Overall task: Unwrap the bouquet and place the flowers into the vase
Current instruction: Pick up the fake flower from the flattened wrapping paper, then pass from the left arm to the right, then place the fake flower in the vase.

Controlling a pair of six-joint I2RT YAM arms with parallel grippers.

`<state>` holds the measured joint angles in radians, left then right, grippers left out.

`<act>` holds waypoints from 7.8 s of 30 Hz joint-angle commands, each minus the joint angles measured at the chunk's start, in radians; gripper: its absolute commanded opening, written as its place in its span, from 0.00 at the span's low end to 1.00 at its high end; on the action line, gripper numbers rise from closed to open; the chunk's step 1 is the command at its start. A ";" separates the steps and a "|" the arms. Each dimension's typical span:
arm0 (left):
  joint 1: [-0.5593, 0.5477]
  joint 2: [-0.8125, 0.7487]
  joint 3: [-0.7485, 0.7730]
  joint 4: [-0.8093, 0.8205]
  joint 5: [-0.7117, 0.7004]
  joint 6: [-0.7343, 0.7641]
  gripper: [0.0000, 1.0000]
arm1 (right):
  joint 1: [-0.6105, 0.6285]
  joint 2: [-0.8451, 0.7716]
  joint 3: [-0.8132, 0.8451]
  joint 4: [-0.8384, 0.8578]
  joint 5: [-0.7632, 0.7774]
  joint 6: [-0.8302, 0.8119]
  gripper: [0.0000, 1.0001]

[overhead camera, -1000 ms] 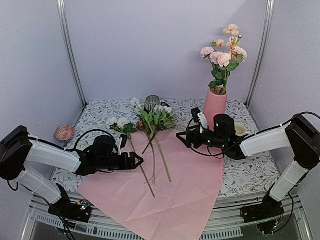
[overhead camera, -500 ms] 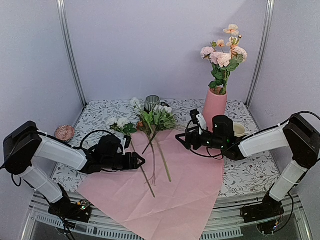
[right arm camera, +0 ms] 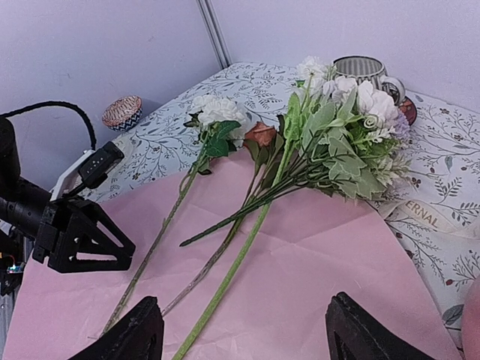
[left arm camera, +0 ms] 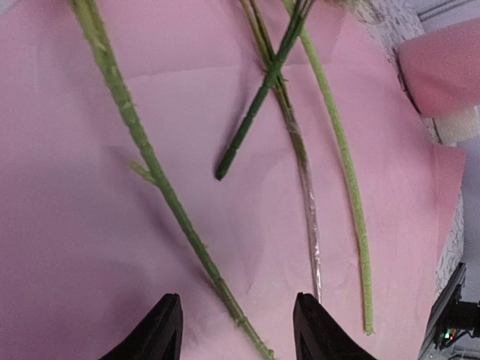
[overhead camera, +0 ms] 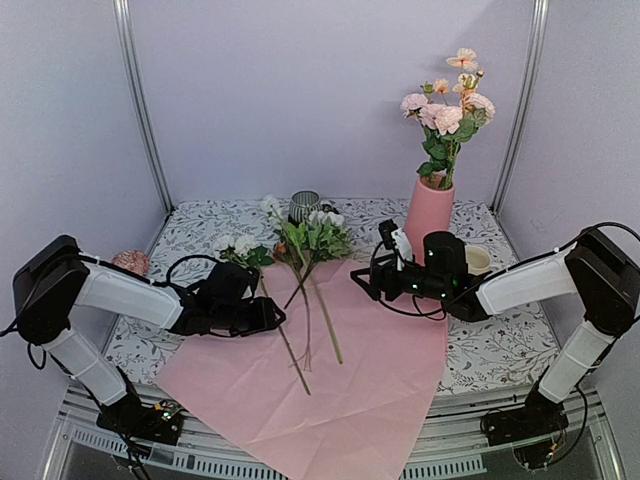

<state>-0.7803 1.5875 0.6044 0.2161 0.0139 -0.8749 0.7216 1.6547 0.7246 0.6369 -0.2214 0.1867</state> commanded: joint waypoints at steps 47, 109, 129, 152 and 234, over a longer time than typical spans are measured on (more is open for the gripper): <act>-0.077 0.348 0.593 -0.722 -0.328 -0.305 0.45 | 0.026 0.024 0.034 -0.013 0.048 -0.030 0.78; -0.203 -0.619 -0.079 0.068 -0.134 0.317 0.00 | 0.073 -0.222 0.057 -0.125 -0.223 0.031 0.79; -0.205 -0.636 -0.164 0.309 0.077 0.386 0.00 | 0.228 -0.259 0.109 -0.065 -0.370 0.193 0.76; -0.208 -0.608 -0.202 0.454 0.194 0.388 0.00 | 0.286 -0.029 0.285 0.131 -0.354 0.270 0.46; -0.209 -0.553 -0.173 0.368 0.105 0.395 0.97 | -0.105 -0.275 0.842 -0.690 0.598 -0.377 0.02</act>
<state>-0.9848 1.0420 0.4229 0.5995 0.1333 -0.4870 0.6453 1.3567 1.5837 -0.0788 0.4385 -0.2420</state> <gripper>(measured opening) 0.973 0.058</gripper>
